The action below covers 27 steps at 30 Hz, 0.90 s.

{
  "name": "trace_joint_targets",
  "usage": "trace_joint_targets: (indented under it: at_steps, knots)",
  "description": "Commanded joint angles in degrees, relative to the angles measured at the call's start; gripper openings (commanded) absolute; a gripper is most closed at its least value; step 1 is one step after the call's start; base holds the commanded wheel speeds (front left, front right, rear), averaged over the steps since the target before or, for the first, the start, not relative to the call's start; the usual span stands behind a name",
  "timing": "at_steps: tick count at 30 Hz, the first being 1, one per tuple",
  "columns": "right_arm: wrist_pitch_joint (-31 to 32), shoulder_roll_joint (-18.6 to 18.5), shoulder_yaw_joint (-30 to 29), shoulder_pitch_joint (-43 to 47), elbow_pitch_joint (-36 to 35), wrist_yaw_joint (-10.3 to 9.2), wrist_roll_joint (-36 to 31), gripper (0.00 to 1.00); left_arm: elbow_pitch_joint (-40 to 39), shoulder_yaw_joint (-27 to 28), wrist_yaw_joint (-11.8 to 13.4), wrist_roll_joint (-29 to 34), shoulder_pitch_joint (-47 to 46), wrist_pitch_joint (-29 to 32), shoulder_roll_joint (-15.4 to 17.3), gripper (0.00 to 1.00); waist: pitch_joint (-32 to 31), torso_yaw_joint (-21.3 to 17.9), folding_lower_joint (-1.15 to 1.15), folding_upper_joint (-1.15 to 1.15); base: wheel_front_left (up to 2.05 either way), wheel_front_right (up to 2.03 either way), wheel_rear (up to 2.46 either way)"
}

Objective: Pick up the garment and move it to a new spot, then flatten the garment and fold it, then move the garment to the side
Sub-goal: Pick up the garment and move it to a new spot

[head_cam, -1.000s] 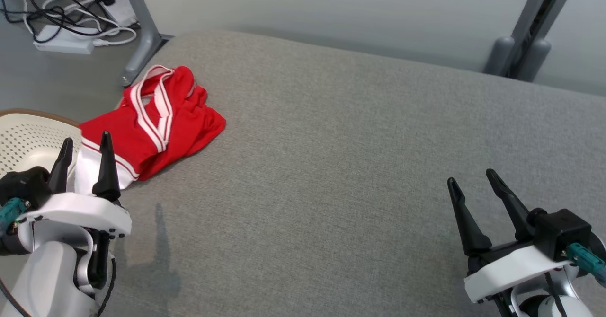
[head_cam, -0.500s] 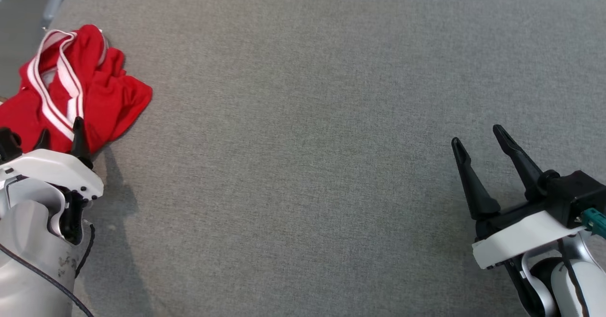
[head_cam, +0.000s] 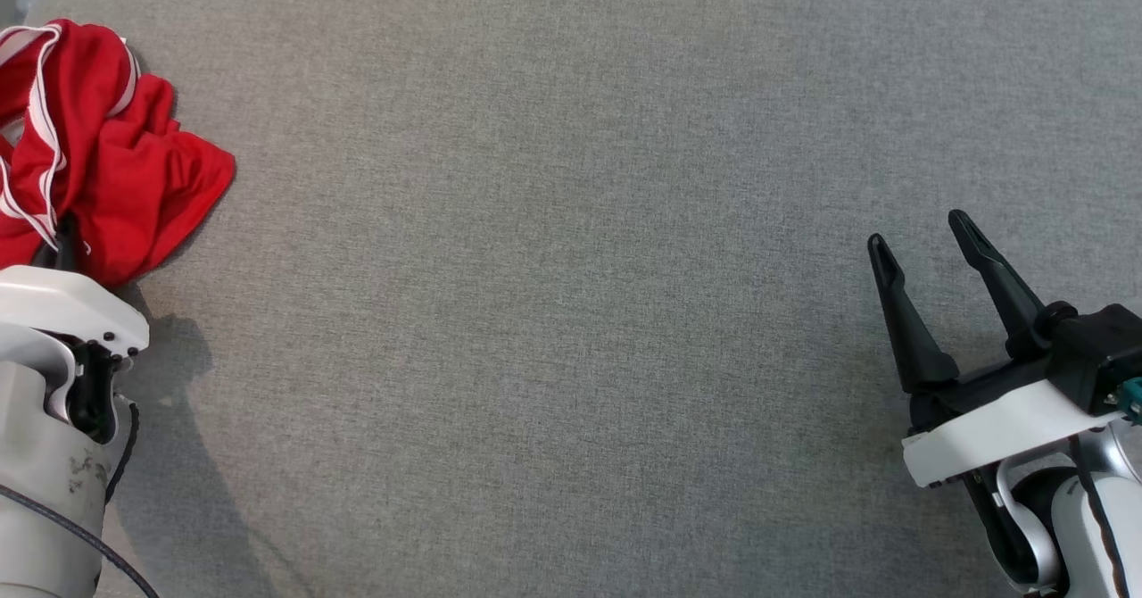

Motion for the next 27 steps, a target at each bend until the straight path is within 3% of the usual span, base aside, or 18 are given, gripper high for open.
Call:
trace_joint_targets:
  at_steps: [1, 4, 7, 16, 27]
  knots:
    - [-0.54, 0.07, -0.27, -0.23, 0.31, 0.01, 0.10, 1.00, -0.51, 0.36, -0.35, -0.18, -0.71, -0.68, 0.33, 0.00, -0.58, 0.23, 0.00, 0.00, 0.00, 0.00, 0.00]
    - [-1.32, 0.83, -0.78, 0.26, 0.90, 0.01, 0.06, 1.00, -2.84, 0.95, -0.70, 0.46, 0.11, -1.57, 0.88, 0.00, -2.28, 0.54, 0.00, 0.00, 0.00, 0.00, 0.00]
    - [-2.05, 1.71, -1.24, 0.93, 1.69, 0.01, 0.17, 1.00, -9.00, 2.51, 0.63, 2.01, 2.25, -1.72, 1.82, 0.00, -4.33, 0.63, 0.00, 0.00, 0.00, 0.00, 0.00]
    - [-3.86, 4.39, -2.40, 3.42, 3.74, 0.01, 0.31, 1.00, -31.90, 7.01, 5.02, 7.03, 17.86, -1.74, -2.08, 0.00, -10.96, -0.98, 0.00, 0.00, 0.00, 0.00, 0.00]
    - [-4.39, 6.11, -3.25, 7.52, 5.23, 0.01, 0.34, 1.00, -57.36, 5.25, 11.42, 10.96, 39.24, 0.97, -5.94, 0.00, -16.78, -4.33, 0.00, 0.00, 0.00, 0.00, 0.00]
